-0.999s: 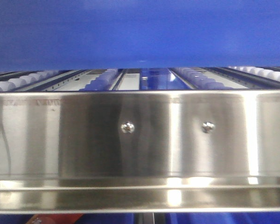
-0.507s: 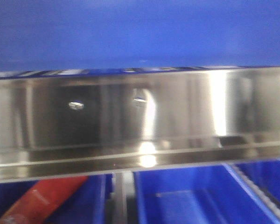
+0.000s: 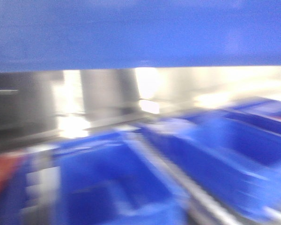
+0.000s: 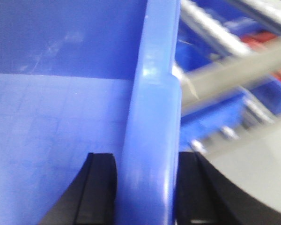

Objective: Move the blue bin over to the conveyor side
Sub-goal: 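Hold the blue bin with both grippers while driving away from the rack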

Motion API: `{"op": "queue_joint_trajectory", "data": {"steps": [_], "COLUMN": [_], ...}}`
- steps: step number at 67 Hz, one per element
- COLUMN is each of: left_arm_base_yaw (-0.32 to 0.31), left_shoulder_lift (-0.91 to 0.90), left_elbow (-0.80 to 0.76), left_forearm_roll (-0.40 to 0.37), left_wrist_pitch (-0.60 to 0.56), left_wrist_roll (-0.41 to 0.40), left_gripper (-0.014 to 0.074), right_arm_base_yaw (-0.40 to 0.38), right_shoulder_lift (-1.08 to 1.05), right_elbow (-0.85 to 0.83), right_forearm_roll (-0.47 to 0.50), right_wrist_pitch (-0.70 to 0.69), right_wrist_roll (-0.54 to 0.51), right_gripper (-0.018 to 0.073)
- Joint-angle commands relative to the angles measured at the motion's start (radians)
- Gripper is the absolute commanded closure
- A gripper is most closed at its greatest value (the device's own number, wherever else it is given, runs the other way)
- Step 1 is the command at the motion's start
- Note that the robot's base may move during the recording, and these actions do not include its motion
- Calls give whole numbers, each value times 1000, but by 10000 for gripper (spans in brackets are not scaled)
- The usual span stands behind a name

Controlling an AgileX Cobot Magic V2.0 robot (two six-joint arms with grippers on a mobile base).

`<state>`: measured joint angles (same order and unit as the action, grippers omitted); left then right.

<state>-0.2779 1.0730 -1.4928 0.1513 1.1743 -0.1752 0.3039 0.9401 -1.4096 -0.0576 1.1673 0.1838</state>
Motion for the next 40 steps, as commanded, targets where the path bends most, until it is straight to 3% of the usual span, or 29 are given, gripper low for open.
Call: {"op": "queue_joint_trajectory", "data": {"steps": [1,40], "left_arm_base_yaw": [-7,-7], "left_shoulder_lift": [-15,-15], "left_elbow": [-18,-18], "left_forearm_roll": [13,13], "left_wrist_pitch": [-93,-93], "left_wrist_roll": [7,7], "left_gripper": [613,613], "right_arm_base_yaw": [-5,-5], "right_shoulder_lift": [-19,-19], "right_elbow": [-26,-26], "right_forearm_roll": [-25,-25], "right_wrist_pitch": [-102,-102], "right_wrist_roll": [-23,-23], "right_gripper": [637,637]}}
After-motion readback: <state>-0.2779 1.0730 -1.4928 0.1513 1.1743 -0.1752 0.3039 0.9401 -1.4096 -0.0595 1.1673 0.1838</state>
